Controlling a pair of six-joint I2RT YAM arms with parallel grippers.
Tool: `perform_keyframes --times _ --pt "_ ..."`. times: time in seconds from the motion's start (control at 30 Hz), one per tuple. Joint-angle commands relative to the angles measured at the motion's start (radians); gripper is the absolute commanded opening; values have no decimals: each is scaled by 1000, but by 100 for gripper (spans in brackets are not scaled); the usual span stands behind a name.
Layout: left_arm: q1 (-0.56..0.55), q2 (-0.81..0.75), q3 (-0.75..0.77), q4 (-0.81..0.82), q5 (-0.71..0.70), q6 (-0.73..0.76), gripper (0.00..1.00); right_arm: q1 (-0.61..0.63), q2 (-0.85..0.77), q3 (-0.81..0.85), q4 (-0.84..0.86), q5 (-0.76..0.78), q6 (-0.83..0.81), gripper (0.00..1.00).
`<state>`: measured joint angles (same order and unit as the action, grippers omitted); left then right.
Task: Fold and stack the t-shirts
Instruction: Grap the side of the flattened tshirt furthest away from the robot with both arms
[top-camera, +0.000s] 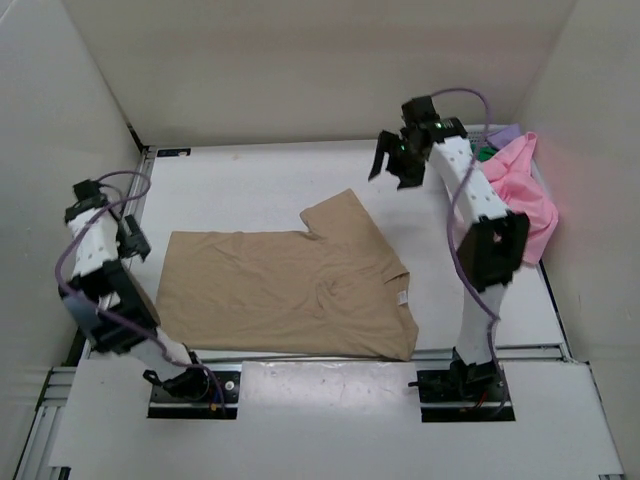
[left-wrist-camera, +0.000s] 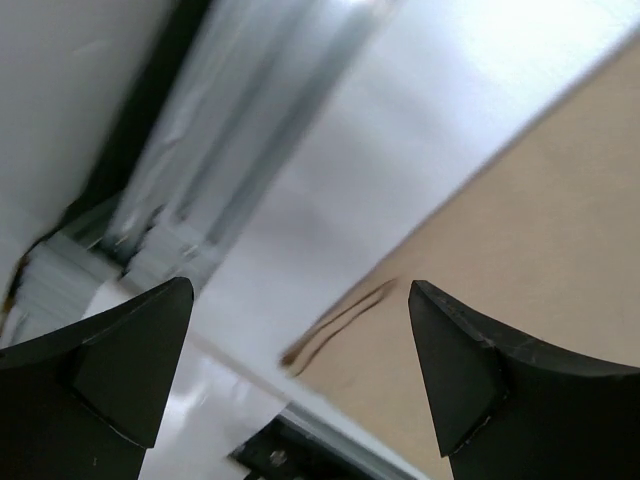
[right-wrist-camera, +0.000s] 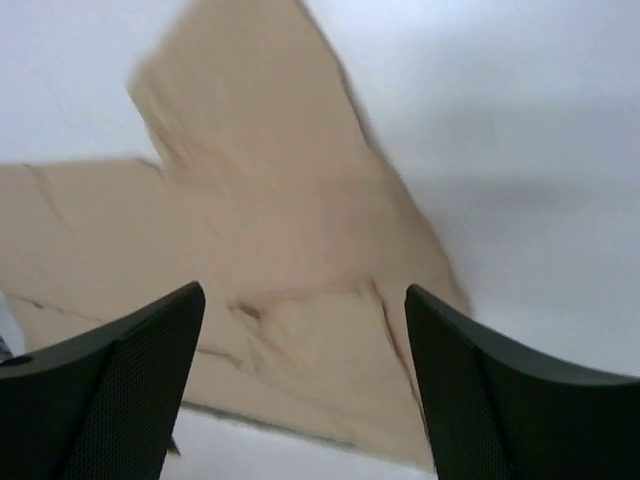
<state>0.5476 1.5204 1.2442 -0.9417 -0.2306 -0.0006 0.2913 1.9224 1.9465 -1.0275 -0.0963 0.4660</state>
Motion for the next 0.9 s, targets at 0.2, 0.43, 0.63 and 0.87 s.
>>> perform_keyframes --times 0.2,0.43,0.63,0.87 --pt "-130 426 317 79 290 1 100 0 582 401 288 -20 89 82" --pt "-218 546 371 147 169 1 100 71 678 428 348 49 183 80" --pt "-218 566 351 147 218 1 100 91 698 385 280 18 221 66" --pt "-218 597 333 147 310 1 85 91 673 359 280 18 211 0"
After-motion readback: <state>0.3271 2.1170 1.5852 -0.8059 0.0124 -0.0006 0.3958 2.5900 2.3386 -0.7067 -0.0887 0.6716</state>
